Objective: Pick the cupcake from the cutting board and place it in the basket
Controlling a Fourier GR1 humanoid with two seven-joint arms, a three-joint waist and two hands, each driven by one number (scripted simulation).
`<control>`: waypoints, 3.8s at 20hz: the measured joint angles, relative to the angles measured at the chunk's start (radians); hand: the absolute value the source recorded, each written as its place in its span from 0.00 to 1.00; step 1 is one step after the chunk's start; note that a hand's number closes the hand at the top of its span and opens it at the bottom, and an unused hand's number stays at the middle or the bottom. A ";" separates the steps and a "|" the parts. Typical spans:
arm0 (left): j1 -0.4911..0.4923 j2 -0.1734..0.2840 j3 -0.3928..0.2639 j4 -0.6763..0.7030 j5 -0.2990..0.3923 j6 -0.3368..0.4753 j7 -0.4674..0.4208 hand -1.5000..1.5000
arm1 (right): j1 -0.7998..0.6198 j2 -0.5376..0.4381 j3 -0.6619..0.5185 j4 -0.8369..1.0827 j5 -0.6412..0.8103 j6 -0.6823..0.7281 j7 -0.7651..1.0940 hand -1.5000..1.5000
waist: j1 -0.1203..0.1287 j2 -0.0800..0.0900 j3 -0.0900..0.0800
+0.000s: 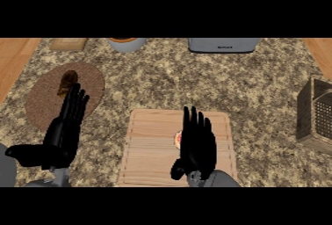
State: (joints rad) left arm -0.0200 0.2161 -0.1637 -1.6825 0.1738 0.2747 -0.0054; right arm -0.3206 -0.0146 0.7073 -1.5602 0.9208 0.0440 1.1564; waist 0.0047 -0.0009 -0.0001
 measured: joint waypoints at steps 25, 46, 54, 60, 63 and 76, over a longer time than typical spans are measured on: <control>-0.021 -0.047 0.049 0.035 -0.040 -0.051 0.003 0.50 | -0.042 0.005 0.015 0.246 -0.084 -0.152 -0.066 1.00 | 0.002 0.001 0.000; 0.017 -0.084 0.087 -0.009 -0.083 -0.096 0.016 0.50 | -0.051 -0.112 -0.126 0.336 -0.059 -0.084 -0.300 1.00 | -0.002 -0.003 0.001; 0.030 -0.102 0.087 -0.013 -0.093 -0.098 0.016 0.50 | -0.015 -0.134 -0.152 0.173 0.052 -0.155 -0.292 1.00 | -0.008 -0.002 0.000; 0.035 -0.105 0.097 -0.004 -0.095 -0.097 0.002 0.50 | -0.003 -0.113 -0.174 -0.121 0.073 -0.193 -0.241 1.00 | -0.020 -0.006 0.000; 0.027 -0.099 0.111 0.006 -0.092 -0.099 0.000 0.50 | -0.003 -0.112 -0.172 -0.307 0.104 -0.164 -0.196 1.00 | -0.026 -0.009 -0.001; 0.024 -0.115 0.099 0.006 -0.110 -0.099 0.006 0.50 | -0.025 -0.064 -0.294 -0.772 0.173 0.122 -0.053 1.00 | -0.014 -0.005 -0.001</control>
State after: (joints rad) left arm 0.0040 0.1016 -0.0646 -1.6761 0.0635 0.1755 0.0005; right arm -0.3454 -0.0790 0.4130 -2.3321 1.0942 0.1662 1.1030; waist -0.0098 -0.0057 -0.0012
